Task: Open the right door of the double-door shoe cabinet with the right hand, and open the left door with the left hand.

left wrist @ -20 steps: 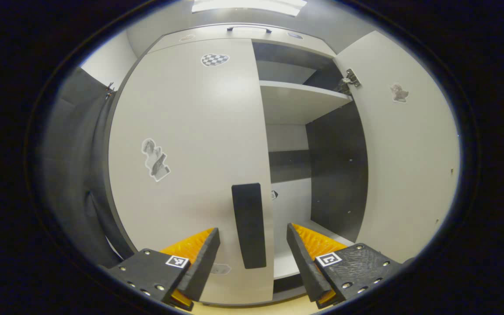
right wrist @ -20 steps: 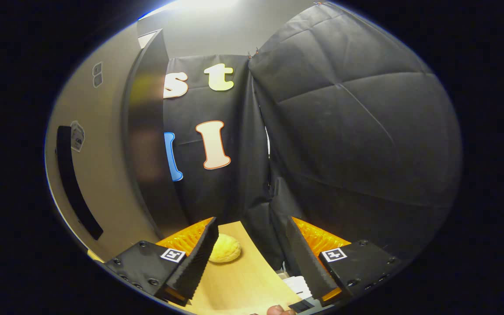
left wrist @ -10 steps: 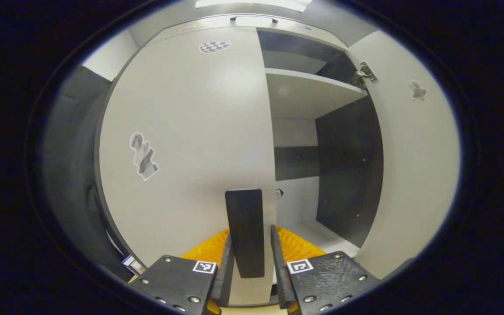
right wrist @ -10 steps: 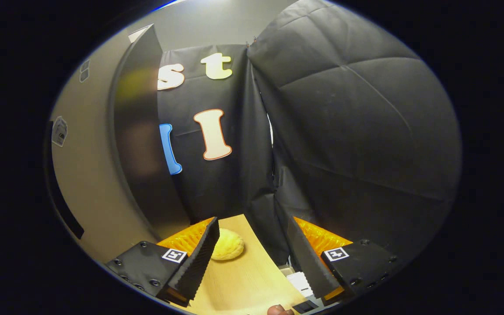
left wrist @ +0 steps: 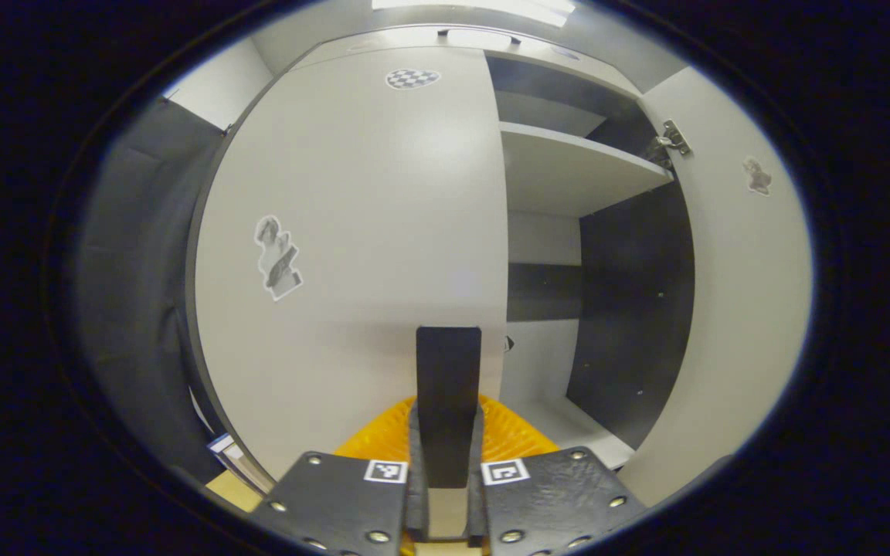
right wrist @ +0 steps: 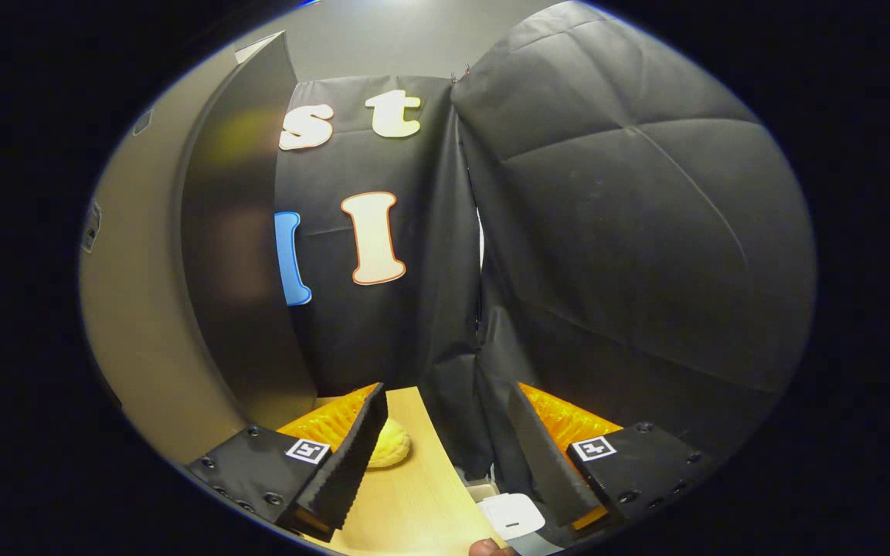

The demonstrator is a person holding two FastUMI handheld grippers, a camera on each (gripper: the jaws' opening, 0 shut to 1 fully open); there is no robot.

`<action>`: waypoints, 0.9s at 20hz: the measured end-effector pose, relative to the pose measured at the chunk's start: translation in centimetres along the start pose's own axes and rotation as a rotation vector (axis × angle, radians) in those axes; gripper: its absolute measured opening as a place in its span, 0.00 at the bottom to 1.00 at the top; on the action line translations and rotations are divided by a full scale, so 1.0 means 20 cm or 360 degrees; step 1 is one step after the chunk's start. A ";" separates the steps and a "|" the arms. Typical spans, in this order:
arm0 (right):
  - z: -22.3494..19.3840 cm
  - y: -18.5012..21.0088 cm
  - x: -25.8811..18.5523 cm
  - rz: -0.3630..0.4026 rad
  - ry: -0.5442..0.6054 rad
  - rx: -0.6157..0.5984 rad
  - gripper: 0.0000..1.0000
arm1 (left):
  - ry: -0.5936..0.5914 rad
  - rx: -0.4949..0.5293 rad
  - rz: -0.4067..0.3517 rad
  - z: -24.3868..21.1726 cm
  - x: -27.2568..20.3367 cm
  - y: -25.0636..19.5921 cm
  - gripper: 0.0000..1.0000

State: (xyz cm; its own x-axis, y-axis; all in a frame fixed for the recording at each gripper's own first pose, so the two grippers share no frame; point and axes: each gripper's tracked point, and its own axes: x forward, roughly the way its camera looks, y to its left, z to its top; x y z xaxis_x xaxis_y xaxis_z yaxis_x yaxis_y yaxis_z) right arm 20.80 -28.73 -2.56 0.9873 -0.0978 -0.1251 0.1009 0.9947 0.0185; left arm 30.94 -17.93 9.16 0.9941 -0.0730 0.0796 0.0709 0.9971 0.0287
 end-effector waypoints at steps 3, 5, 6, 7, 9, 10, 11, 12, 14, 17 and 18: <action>-0.02 0.00 0.00 0.0009 0.0026 0.0005 0.93 | -0.0009 -0.0002 0.0010 0.00 0.01 0.01 0.11; -0.01 0.01 -0.02 0.0010 0.0031 -0.0012 0.93 | -0.0011 -0.0033 -0.0005 -0.02 -0.02 0.00 0.11; -0.01 0.02 -0.04 0.0009 0.0025 -0.0020 0.98 | -0.0018 -0.0034 -0.0010 -0.02 -0.03 0.00 0.11; 0.00 0.03 -0.06 0.0009 0.0020 -0.0027 0.92 | -0.0035 -0.0040 -0.0010 -0.03 -0.05 0.01 0.11; -0.01 0.05 -0.11 0.0004 0.0041 -0.0028 0.98 | -0.0051 -0.0042 -0.0016 -0.04 -0.09 0.01 0.11; -0.02 0.06 -0.16 0.0006 0.0051 -0.0013 0.98 | -0.0047 -0.0051 -0.0028 -0.05 -0.11 0.02 0.11; -0.01 0.08 -0.20 0.0008 0.0052 0.0005 0.98 | -0.0043 -0.0063 -0.0045 -0.08 -0.14 0.02 0.11; -0.01 0.09 -0.24 -0.0002 0.0047 0.0011 0.98 | -0.0041 -0.0065 -0.0066 -0.09 -0.16 0.02 0.11; -0.01 0.07 -0.32 -0.0086 0.0030 -0.0016 0.98 | -0.0038 -0.0067 -0.0116 -0.09 -0.17 0.02 0.11; 0.02 0.06 -0.50 -0.0233 -0.0003 -0.0026 0.98 | -0.0027 -0.0069 -0.0209 -0.09 -0.19 0.03 0.12; 0.00 0.08 -0.57 -0.0248 0.0003 -0.0013 0.98 | -0.0028 -0.0071 -0.0234 -0.09 -0.19 0.02 0.12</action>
State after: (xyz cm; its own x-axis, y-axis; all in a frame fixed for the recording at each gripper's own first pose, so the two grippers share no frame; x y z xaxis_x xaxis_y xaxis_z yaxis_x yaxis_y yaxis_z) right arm 9.75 -26.08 -1.14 0.9596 -0.2508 -0.1275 0.2517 0.9678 -0.0091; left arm 27.29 -17.11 6.98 0.9712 -0.2185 0.0952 0.2198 0.9755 -0.0026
